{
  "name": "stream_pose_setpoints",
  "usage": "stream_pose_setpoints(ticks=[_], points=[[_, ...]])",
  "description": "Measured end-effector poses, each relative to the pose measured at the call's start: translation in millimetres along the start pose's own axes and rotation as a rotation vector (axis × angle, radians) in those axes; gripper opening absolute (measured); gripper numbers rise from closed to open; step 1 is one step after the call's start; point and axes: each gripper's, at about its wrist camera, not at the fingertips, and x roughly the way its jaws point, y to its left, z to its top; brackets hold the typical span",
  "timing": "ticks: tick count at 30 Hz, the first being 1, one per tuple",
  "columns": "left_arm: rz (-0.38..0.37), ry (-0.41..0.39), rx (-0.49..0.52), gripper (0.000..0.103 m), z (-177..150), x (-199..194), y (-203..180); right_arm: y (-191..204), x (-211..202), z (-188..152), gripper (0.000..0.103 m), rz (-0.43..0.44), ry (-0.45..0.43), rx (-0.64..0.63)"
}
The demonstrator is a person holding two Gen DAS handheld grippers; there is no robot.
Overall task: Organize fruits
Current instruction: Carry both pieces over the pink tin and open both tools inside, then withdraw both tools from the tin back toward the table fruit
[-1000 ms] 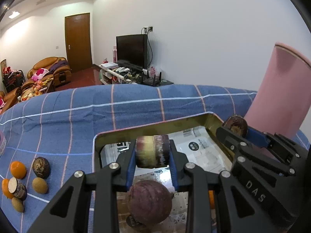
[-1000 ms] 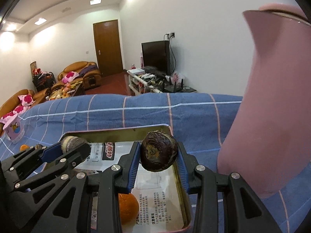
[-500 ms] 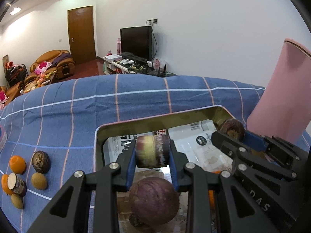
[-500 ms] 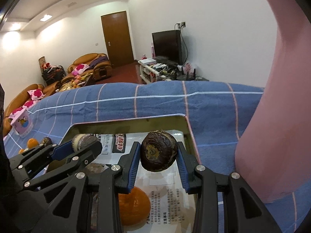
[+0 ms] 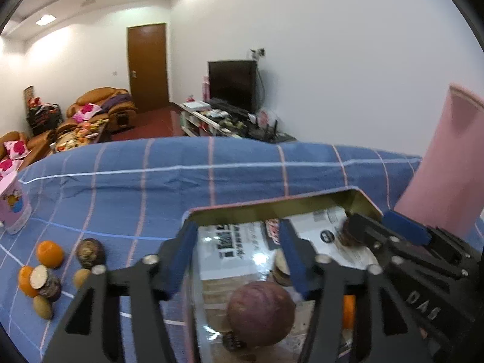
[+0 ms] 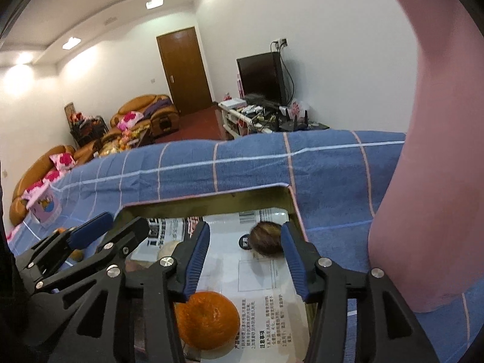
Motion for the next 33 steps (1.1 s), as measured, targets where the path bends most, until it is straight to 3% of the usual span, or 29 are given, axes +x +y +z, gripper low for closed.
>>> stream_pose_setpoints(ticks=[1, 3, 5, 11, 25, 33], points=[[0.003, -0.016, -0.01, 0.07, 1, -4, 3, -1, -2, 0, 0.065, 0.002, -0.013, 0.011], [0.002, -0.058, -0.031, 0.088, 3, -15, 11, -5, -11, 2, 0.074, 0.013, -0.062, 0.042], [0.002, -0.11, -0.049, 0.103, 4, -26, 19, -5, -18, 2, 0.074, 0.003, -0.104, 0.043], [0.042, -0.204, -0.043, 0.103, 1, -46, 33, 2, -27, 3, 0.074, -0.044, -0.161, -0.007], [0.115, -0.225, 0.095, 0.103, -23, -52, 26, 13, -45, -8, 0.074, -0.118, -0.224, -0.048], [0.104, -0.218, 0.083, 0.103, -27, -58, 34, 13, -48, -13, 0.074, -0.149, -0.219, 0.013]])
